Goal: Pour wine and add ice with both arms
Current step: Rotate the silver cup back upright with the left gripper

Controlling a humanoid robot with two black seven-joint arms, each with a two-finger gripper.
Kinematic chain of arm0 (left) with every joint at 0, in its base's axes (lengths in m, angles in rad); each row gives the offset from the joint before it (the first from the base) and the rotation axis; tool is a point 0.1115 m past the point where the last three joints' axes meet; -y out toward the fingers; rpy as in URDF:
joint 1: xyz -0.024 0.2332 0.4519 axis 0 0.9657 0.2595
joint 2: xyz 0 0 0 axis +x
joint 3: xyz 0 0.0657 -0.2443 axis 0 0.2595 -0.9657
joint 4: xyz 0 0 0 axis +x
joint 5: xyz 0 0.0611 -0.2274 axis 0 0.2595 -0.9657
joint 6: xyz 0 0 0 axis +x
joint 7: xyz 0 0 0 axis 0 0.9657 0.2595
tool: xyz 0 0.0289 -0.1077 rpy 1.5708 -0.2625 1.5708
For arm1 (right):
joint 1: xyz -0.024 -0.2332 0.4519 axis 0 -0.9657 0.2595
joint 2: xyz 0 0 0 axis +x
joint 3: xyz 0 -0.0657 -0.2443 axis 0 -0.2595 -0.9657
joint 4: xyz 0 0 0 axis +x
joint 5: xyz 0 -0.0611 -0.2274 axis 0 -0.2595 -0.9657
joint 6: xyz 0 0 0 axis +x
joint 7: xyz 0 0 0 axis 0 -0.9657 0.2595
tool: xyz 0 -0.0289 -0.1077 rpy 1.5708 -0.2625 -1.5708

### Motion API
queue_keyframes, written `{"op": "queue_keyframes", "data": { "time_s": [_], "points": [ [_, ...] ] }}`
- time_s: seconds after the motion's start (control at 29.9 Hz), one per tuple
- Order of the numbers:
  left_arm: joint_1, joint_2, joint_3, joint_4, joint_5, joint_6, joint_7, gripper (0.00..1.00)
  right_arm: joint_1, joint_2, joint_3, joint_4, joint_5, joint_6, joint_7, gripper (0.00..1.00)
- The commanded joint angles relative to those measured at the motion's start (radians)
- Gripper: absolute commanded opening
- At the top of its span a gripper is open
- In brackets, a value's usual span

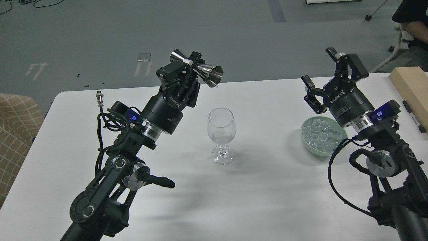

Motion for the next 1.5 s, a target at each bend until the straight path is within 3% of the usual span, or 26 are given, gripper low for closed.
{"op": "queue_keyframes", "data": {
  "time_s": [0.0, 0.37, 1.1, 1.37, 1.47],
  "points": [
    [-0.002, 0.003, 0.002, 0.000, 0.041, -0.008, 0.000, 0.09, 0.000, 0.000, 0.000, -0.002, 0.001, 0.000, -0.001, 1.00],
    [-0.017, 0.066, 0.043, 0.006, 0.052, -0.006, 0.004, 0.09, 0.000, 0.000, 0.000, -0.002, 0.001, 0.000, 0.001, 1.00],
    [-0.019, 0.069, 0.042, 0.014, 0.167, 0.000, 0.003, 0.09, -0.002, 0.000, 0.002, -0.007, 0.001, 0.000, 0.001, 1.00],
    [-0.016, 0.063, 0.031, 0.009, 0.149, 0.000, 0.021, 0.16, -0.002, 0.000, 0.003, -0.018, 0.001, 0.000, 0.001, 1.00],
    [-0.017, 0.060, 0.023, 0.002, 0.092, 0.000, 0.056, 0.16, -0.002, 0.000, 0.003, -0.022, 0.001, 0.000, 0.003, 1.00]
  ]
}}
